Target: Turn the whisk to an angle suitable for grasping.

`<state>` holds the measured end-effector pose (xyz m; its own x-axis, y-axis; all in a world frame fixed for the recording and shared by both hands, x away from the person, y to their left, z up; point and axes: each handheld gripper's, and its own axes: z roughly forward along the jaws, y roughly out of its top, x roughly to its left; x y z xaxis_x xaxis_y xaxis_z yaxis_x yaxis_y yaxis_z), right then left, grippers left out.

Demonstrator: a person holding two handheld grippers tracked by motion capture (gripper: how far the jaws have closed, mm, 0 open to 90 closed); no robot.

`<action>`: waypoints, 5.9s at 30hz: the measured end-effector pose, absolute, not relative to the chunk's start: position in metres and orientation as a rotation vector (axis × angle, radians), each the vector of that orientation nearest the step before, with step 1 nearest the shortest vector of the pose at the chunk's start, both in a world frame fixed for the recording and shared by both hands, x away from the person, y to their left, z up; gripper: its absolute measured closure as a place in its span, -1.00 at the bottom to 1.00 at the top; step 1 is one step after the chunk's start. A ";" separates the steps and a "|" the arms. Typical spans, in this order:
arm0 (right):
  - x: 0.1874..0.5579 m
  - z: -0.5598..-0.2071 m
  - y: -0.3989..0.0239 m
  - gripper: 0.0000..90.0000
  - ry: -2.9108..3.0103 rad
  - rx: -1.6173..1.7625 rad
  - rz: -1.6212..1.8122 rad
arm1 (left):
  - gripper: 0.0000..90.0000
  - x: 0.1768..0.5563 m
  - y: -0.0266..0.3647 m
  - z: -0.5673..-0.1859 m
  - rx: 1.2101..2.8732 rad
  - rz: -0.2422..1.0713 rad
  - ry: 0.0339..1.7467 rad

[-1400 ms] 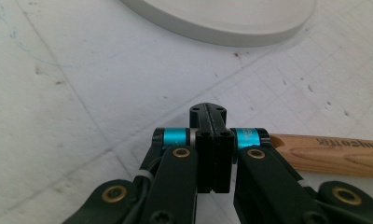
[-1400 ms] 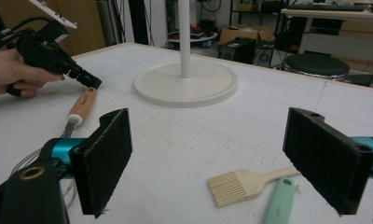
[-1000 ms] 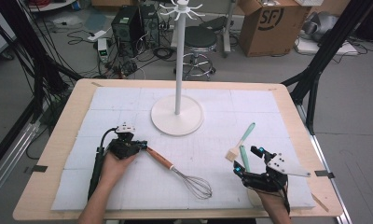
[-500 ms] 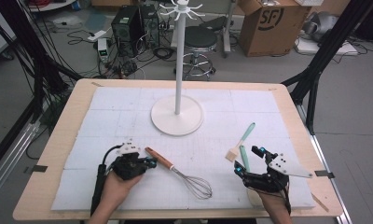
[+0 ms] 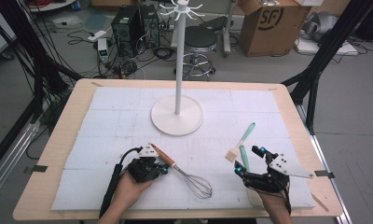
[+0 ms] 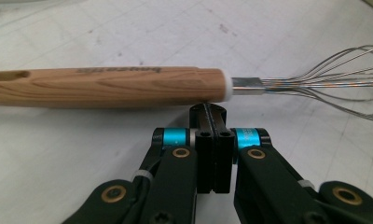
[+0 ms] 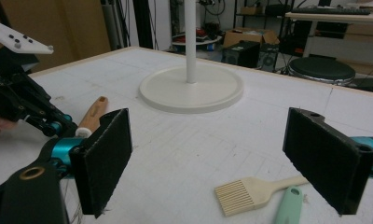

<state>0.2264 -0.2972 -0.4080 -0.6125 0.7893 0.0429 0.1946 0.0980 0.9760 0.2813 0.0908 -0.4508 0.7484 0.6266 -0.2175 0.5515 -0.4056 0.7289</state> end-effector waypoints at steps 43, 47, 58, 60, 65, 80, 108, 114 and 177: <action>0.225 -0.410 -0.302 -0.67 1.869 0.975 1.541 | 1.00 0.284 0.104 -0.439 1.819 0.186 0.881; 0.226 -0.410 -0.300 -0.67 1.878 0.969 1.538 | 1.00 0.289 0.118 -0.440 1.784 0.210 0.933; 0.225 -0.410 -0.301 -0.67 1.876 0.970 1.532 | 1.00 0.331 0.132 -0.446 1.812 0.297 1.051; 0.226 -0.411 -0.301 -0.67 1.876 0.975 1.531 | 1.00 0.341 0.138 -0.443 1.803 0.300 1.077; 0.225 -0.411 -0.300 -0.67 1.882 0.968 1.526 | 1.00 0.360 0.145 -0.438 1.804 0.284 1.077; 0.221 -0.407 -0.307 -0.67 1.855 0.977 1.551 | 1.00 0.389 0.141 -0.446 1.825 0.208 1.108; 0.217 -0.405 -0.315 -0.67 1.830 0.983 1.567 | 1.00 0.405 0.121 -0.453 1.868 0.161 1.131; 0.218 -0.405 -0.312 -0.67 1.836 0.980 1.565 | 1.00 0.400 0.115 -0.453 1.950 0.151 1.102; 0.241 -0.415 -0.261 -0.67 1.993 0.902 1.593 | -0.48 0.230 0.186 -0.446 1.811 0.332 0.997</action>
<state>0.2410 -0.2613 -0.4153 -0.6947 0.7165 0.0633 0.2198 0.1277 0.9672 0.2303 0.1865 -0.4464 0.6225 0.7549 -0.2067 0.4798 -0.1594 0.8627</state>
